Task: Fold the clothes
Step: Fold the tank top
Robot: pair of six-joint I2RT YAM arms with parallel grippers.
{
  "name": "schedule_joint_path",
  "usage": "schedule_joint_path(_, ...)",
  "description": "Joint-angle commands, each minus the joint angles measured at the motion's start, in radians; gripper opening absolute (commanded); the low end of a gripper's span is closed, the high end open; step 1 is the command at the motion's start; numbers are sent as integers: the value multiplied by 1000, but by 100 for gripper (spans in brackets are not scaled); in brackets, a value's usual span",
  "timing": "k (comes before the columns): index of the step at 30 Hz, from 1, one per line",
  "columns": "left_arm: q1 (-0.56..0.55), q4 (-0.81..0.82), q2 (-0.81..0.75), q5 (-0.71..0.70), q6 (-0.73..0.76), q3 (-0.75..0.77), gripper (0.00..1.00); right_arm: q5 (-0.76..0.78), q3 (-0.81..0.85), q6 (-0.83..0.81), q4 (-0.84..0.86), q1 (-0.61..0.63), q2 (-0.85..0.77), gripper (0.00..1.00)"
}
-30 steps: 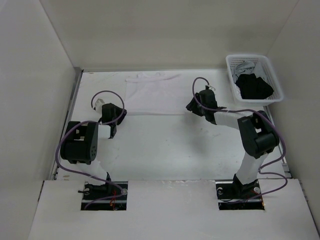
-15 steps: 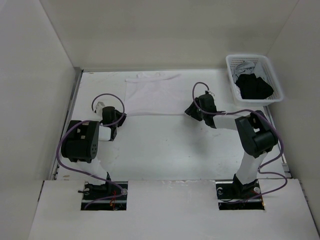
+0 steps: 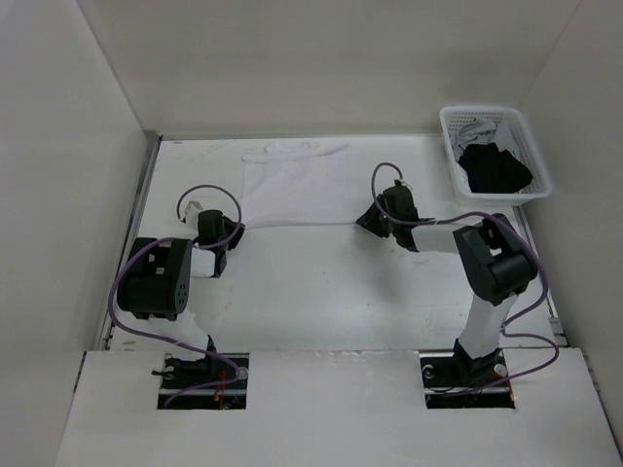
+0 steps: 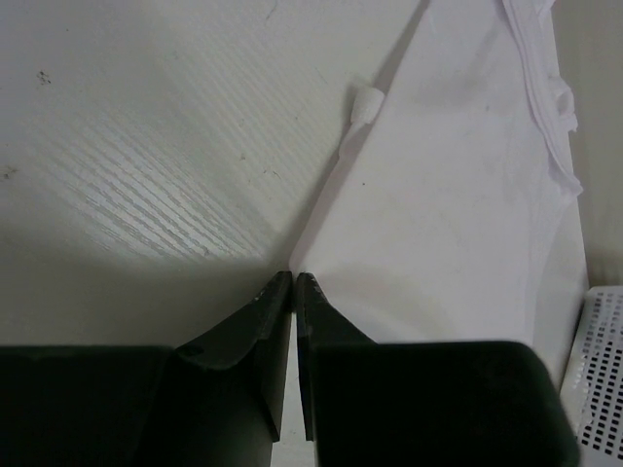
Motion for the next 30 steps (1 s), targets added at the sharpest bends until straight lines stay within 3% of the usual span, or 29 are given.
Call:
schedule_joint_path(1, 9, 14, -49, -18, 0, -17, 5, -16, 46, 21, 16, 5, 32, 32)
schedule_joint_path(8, 6, 21, -52, -18, 0, -19, 5, 6, 95, 24, 1, -3, 62, 26)
schedule_joint_path(14, 3, 28, -59, -9, 2, -22, 2, 18, 93, 24, 10, -5, 57, 6)
schedule_joint_path(17, -1, 31, -120, -6, 7, -39, 0, 46, 29, 12, 89, 2, -6, 2)
schedule_joint_path(20, -9, -4, -260, -6, 11, -69, 0, 84, -45, -13, 114, 15, -139, 1)
schedule_joint_path(22, -12, -101, -439, -12, 22, -91, 0, 116, -92, -47, 84, 37, -264, 1)
schedule_joint_path(26, -4, -380, -855, -26, 72, -80, 0, 202, -193, -116, -45, 96, -582, 1)
schedule_joint_path(30, -14, -668, -1174, -41, 128, 36, 0, 279, -223, -160, -255, 205, -922, 2)
